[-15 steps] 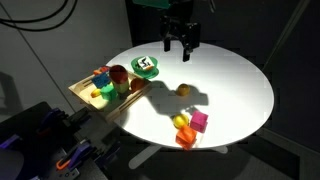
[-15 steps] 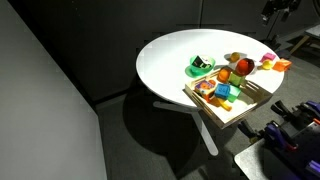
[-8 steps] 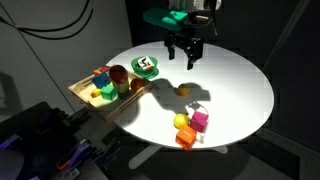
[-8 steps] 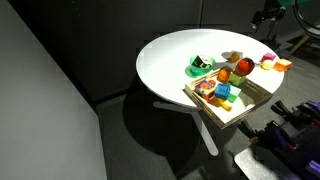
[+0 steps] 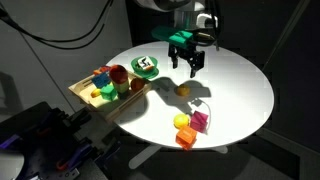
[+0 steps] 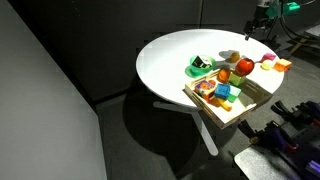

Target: Pick up the yellow fruit closer to the center of the table and put it in the crate

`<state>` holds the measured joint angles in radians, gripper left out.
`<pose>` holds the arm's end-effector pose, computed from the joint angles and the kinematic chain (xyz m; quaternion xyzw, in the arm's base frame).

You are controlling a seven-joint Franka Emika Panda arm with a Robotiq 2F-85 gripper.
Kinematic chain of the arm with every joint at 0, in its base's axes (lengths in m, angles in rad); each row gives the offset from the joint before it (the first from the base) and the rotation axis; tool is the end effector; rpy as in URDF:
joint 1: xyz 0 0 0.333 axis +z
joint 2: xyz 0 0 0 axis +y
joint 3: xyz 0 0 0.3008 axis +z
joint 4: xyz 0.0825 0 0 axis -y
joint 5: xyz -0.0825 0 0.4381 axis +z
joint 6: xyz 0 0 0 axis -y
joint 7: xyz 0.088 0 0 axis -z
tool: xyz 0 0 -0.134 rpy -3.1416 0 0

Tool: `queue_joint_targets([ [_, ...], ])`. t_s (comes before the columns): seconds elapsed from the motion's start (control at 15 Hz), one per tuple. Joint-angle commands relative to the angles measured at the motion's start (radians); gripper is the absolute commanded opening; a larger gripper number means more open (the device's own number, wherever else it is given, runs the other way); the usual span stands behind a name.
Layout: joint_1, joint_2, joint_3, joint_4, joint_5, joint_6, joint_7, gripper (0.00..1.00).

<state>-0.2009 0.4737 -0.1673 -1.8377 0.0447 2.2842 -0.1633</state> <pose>0.6310 -0.2394 0.1961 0.9938 -0.1083 -0.0153 0.0180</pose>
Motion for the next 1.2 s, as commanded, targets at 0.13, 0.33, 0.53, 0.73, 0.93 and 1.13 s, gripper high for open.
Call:
queue_joint_targets([
  [0.13, -0.016, 0.108, 0.019, 0.080, -0.008, 0.056, 0.025, 1.00],
  [0.33, -0.015, 0.148, 0.025, 0.106, -0.011, 0.076, 0.022, 1.00],
  [0.53, -0.017, 0.181, 0.035, 0.133, -0.012, 0.083, 0.011, 1.00],
  [0.73, -0.014, 0.211, 0.042, 0.162, -0.015, 0.088, 0.011, 1.00],
  [0.93, -0.008, 0.242, 0.045, 0.195, -0.022, 0.086, 0.019, 1.00],
  [1.13, -0.003, 0.276, 0.042, 0.224, -0.032, 0.089, 0.026, 1.00],
])
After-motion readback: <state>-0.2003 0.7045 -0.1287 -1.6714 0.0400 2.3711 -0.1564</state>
